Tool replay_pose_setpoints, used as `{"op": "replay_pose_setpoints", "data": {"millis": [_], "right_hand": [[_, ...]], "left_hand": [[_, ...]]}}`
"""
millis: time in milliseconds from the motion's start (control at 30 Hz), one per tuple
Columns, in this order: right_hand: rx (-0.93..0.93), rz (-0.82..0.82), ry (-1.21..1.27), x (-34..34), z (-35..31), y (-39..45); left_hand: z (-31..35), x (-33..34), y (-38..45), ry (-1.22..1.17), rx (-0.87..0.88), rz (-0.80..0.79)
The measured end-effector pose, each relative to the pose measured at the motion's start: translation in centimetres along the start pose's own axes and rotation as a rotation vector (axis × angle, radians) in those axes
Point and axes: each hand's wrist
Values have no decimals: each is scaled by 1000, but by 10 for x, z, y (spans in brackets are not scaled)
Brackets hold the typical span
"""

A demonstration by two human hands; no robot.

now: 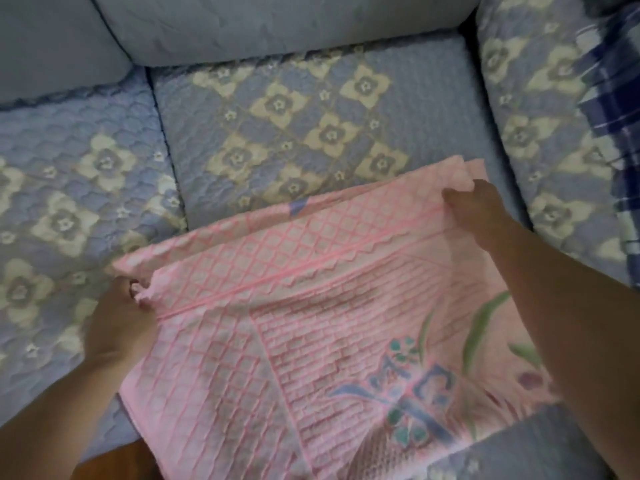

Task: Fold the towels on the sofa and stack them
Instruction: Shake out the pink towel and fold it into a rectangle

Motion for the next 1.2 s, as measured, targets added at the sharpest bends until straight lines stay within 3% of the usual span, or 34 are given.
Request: {"op": "replay_pose_setpoints", "data": {"millis": [167, 267, 367, 433, 600, 767, 867, 933, 1000, 1067, 1100, 1200], "right_hand": [[-125, 188, -86, -24, 21, 1], [-106, 255, -73, -35, 19, 12], [-81, 109, -63, -23, 14, 21], [-56, 122, -56, -11, 11, 26], [37, 222, 32, -2, 12, 18], [-21, 315, -13, 3, 14, 26], [-14, 297, -232, 18, 23, 57], [-7, 398, -444, 22, 21, 69], [-224, 499, -659, 25, 8, 63], [-640, 345, -803, 30, -2, 50], [-762, 237, -843, 31, -5, 47], [-721, 22, -994, 17, -26, 47]], "left_hand": [[19, -24, -32, -54, 201, 174], [40, -33, -21, -11, 295, 171], [46, -21, 18, 138, 184, 53], [44, -11, 35, 154, 96, 15], [28, -8, 29, 52, 181, 163], [25, -8, 20, 23, 249, 293], [32, 0, 45, 218, 187, 195], [46, 2, 59, 407, 189, 132], [63, 1, 62, 614, 328, 69], [75, 2, 67, 723, 488, -102], [79, 2, 73, 705, 501, -210], [90, -17, 91, 697, 441, -459]]}}
Point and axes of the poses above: each hand's wrist, its own y-axis towards the middle knuckle, its own x-axis out of the palm, z = x × y, and after that the axes turned 5 degrees about -y, right-handed
